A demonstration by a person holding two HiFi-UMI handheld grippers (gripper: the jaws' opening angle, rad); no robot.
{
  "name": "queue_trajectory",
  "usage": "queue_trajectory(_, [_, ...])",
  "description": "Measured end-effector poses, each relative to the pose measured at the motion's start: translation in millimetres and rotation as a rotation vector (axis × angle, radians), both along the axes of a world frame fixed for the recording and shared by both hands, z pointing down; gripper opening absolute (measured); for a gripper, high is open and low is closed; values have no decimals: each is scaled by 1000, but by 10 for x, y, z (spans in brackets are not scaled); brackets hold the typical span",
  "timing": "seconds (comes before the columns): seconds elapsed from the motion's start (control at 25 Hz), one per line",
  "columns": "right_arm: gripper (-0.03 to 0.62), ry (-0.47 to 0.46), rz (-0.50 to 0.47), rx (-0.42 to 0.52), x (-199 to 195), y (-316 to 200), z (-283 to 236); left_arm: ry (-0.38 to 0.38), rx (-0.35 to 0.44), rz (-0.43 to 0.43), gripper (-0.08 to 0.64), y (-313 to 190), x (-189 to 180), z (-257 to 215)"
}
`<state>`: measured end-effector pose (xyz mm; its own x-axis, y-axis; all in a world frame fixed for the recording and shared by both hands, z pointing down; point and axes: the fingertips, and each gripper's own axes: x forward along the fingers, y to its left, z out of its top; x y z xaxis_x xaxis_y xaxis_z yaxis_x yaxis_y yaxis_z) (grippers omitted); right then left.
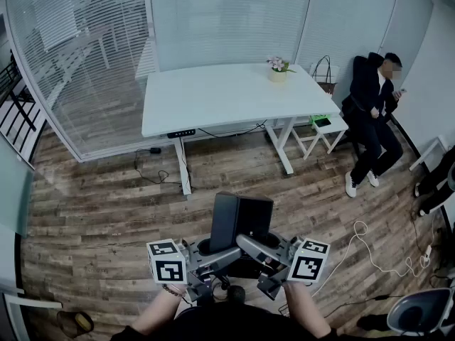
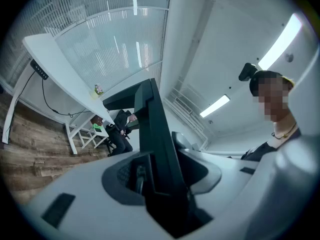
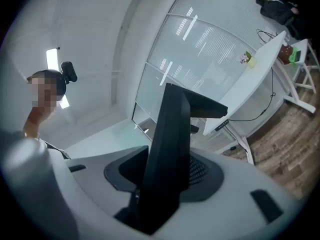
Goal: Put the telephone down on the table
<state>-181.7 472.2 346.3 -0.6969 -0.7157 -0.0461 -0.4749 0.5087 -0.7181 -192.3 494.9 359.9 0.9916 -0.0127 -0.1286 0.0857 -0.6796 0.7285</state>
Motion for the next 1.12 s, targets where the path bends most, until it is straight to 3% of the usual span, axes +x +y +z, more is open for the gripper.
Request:
queue_trajectory(0.68, [179,0,2,6,-109,-2,-42,-4,2,5,212,-2,-107,-47])
queue_trajectory(1.12, [181,19,24,19,-367,-5,-62,14,14,29,212,-10,-367,-55])
